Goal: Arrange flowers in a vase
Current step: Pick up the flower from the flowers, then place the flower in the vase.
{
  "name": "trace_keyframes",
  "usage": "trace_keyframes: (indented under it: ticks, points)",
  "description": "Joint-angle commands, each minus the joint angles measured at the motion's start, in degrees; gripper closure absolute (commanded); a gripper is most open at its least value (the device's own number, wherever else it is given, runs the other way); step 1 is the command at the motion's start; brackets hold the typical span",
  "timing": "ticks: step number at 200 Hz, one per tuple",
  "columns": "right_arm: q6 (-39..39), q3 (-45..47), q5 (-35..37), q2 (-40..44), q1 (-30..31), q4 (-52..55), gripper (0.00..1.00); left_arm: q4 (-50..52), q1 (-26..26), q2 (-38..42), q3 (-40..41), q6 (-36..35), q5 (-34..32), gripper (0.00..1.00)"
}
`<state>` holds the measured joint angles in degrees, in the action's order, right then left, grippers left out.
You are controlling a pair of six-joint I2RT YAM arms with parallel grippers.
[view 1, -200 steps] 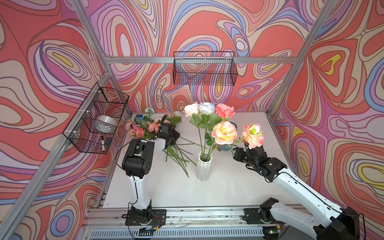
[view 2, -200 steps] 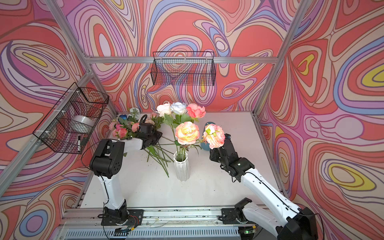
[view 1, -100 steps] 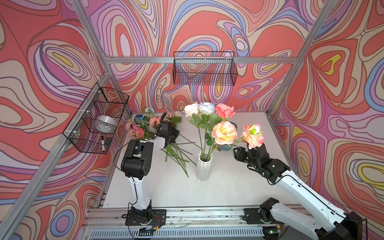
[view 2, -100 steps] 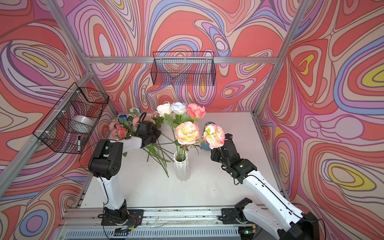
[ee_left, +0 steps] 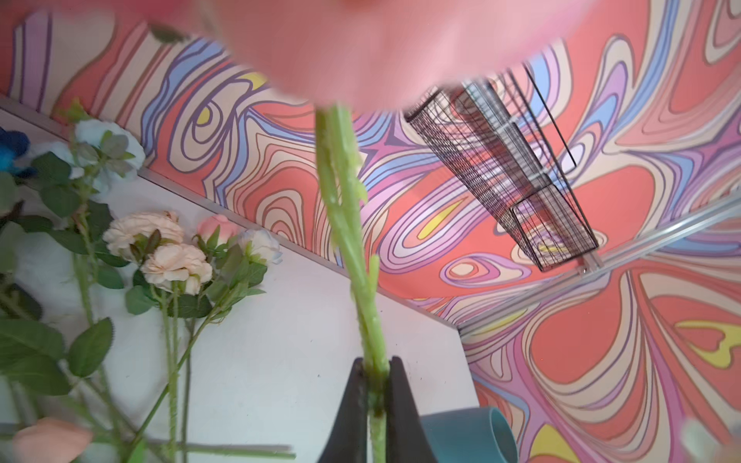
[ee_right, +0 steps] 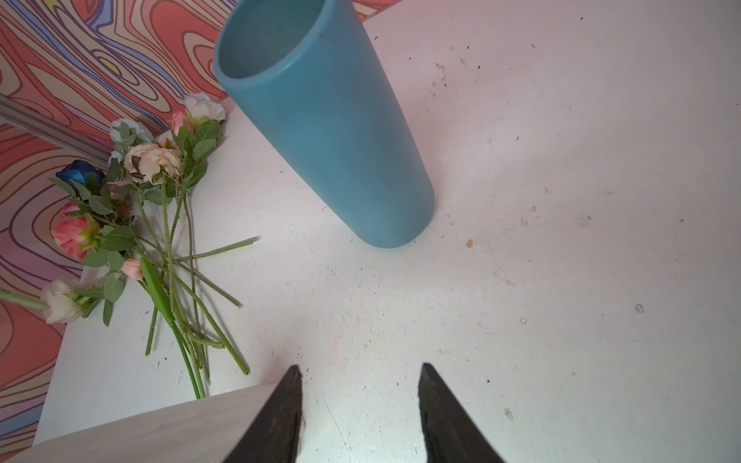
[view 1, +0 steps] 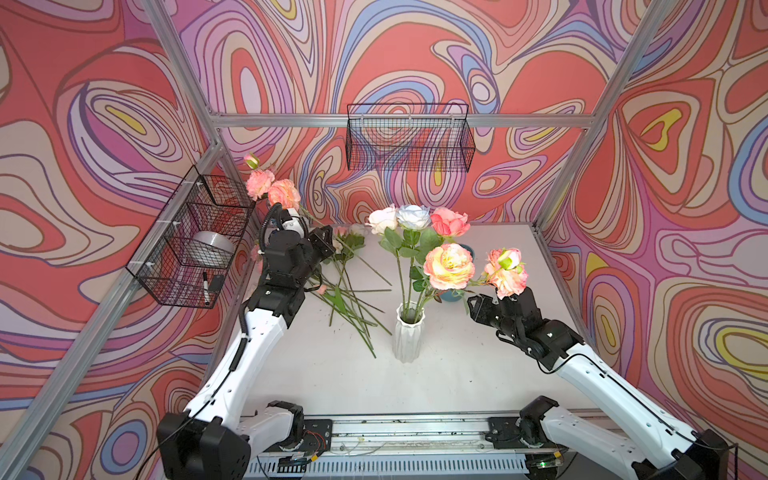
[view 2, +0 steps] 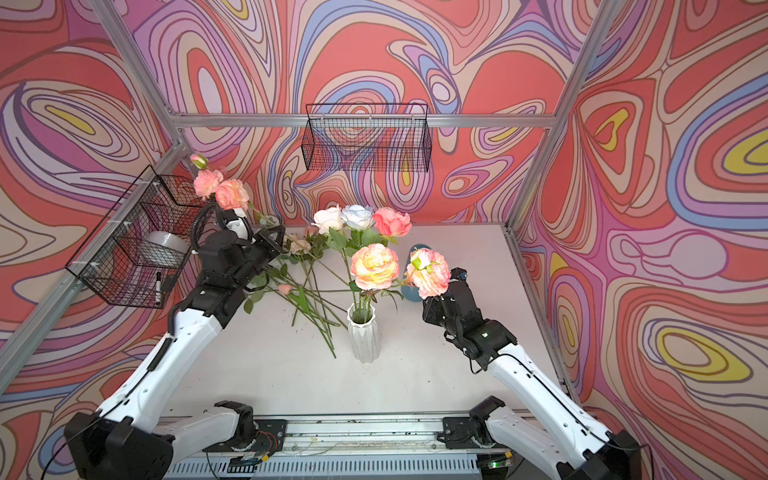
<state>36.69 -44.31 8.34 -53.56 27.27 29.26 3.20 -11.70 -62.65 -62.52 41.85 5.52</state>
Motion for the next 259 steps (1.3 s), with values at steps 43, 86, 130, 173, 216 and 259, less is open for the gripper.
trace_keyframes:
  ticks: [43,86,130,173,216,259]
  points:
    - [-0.84,-2.72,0.36,-0.71,-0.36,0.97,0.52,31.63,-0.20,15.80,-14.30,-18.25,5.81,1.00]
    - [-0.57,-4.01,0.22,-1.63,-0.29,0.76,0.52,25.49,-0.24,22.31,-14.82,-15.52,22.20,1.00]
    - [0.05,-4.94,-0.19,-2.32,-0.33,0.74,0.53,8.38,-0.31,20.79,-10.11,-7.78,28.30,1.00]
    - [0.02,-6.04,0.69,-2.07,-0.36,1.53,0.53,-4.96,-4.46,14.97,-8.37,-6.98,26.29,1.00]
    - [-0.30,-6.40,1.39,-1.35,-0.37,2.22,0.53,-1.75,-16.59,8.26,-12.40,-19.51,17.70,1.00]
    - [-0.53,-6.23,1.47,-0.23,-0.34,2.44,0.53,-1.54,-18.89,6.60,-9.63,-23.78,12.56,1.00]
